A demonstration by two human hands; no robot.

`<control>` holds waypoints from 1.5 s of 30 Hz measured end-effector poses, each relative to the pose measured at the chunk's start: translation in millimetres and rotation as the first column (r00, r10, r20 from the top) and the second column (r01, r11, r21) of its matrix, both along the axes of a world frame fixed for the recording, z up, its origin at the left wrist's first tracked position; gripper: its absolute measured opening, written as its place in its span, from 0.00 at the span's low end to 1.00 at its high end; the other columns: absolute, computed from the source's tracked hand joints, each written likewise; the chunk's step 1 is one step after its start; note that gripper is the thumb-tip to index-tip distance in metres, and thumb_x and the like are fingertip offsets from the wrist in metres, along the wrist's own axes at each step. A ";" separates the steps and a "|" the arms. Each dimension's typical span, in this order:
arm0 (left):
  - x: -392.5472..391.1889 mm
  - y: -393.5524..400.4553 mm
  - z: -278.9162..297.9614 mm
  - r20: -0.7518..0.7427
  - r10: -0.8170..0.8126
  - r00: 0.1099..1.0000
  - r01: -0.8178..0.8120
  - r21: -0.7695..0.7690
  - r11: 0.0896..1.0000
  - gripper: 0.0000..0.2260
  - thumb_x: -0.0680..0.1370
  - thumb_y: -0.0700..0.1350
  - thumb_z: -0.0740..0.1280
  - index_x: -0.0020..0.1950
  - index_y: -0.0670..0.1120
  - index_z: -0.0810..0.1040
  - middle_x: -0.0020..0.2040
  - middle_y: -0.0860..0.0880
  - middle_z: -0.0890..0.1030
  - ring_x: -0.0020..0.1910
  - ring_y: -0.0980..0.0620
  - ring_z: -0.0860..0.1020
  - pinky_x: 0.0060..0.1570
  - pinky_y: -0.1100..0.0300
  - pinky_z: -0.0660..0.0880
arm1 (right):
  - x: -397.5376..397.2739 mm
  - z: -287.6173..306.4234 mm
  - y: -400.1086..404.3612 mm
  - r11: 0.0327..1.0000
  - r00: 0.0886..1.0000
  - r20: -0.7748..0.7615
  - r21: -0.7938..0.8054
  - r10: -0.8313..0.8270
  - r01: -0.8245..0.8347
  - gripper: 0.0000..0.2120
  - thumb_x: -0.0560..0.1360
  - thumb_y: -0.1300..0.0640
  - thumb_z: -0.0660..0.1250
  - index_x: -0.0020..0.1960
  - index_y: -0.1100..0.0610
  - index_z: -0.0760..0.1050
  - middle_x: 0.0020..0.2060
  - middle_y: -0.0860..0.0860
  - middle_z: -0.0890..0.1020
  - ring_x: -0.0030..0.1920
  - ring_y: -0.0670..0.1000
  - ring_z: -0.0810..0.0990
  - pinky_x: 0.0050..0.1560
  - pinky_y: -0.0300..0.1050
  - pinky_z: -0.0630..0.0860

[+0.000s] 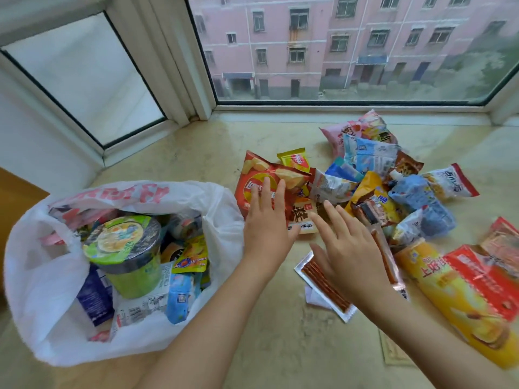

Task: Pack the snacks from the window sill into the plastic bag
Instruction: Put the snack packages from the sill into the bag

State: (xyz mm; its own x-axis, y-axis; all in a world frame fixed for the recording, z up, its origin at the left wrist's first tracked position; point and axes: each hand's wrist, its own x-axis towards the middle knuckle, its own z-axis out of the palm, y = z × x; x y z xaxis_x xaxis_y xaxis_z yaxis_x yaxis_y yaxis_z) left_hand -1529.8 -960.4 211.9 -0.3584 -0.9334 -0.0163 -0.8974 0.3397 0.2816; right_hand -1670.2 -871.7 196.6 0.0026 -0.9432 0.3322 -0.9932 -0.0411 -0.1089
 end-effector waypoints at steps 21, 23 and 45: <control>-38.6 -76.5 -38.0 0.190 0.067 0.980 -0.075 0.036 0.997 0.34 0.75 0.54 0.69 0.75 0.59 0.53 0.78 0.46 0.52 0.77 0.37 0.46 0.65 0.28 0.57 | -16.1 -48.4 -34.6 0.991 0.998 0.056 0.124 0.033 -0.040 0.27 0.70 0.55 0.72 0.67 0.59 0.73 0.68 0.62 0.71 0.67 0.63 0.71 0.62 0.60 0.73; -35.3 -76.7 -37.3 0.174 0.065 0.983 -0.072 0.032 0.997 0.33 0.76 0.50 0.68 0.76 0.59 0.53 0.78 0.47 0.53 0.76 0.37 0.49 0.66 0.30 0.58 | -21.3 -45.4 -41.7 0.996 0.999 0.033 0.083 0.009 -0.011 0.26 0.71 0.57 0.70 0.68 0.58 0.72 0.69 0.62 0.70 0.69 0.63 0.68 0.64 0.62 0.70; -1.2 -35.5 -27.0 -0.011 -0.071 0.997 0.063 -0.336 0.940 0.26 0.74 0.33 0.59 0.69 0.52 0.73 0.68 0.42 0.75 0.66 0.31 0.70 0.50 0.33 0.76 | -44.9 -25.1 -82.5 0.999 0.998 -0.065 0.030 0.016 -0.014 0.31 0.64 0.67 0.75 0.66 0.56 0.74 0.56 0.61 0.79 0.51 0.63 0.78 0.35 0.52 0.77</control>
State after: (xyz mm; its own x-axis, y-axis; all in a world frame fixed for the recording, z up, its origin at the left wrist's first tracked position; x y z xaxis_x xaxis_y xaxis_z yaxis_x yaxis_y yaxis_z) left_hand -1531.0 -995.8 184.9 -0.4173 -0.8571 0.3019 -0.8638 0.4773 0.1611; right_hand -1715.1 -954.2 171.5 0.0374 -0.9522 0.3032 -0.9975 -0.0537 -0.0456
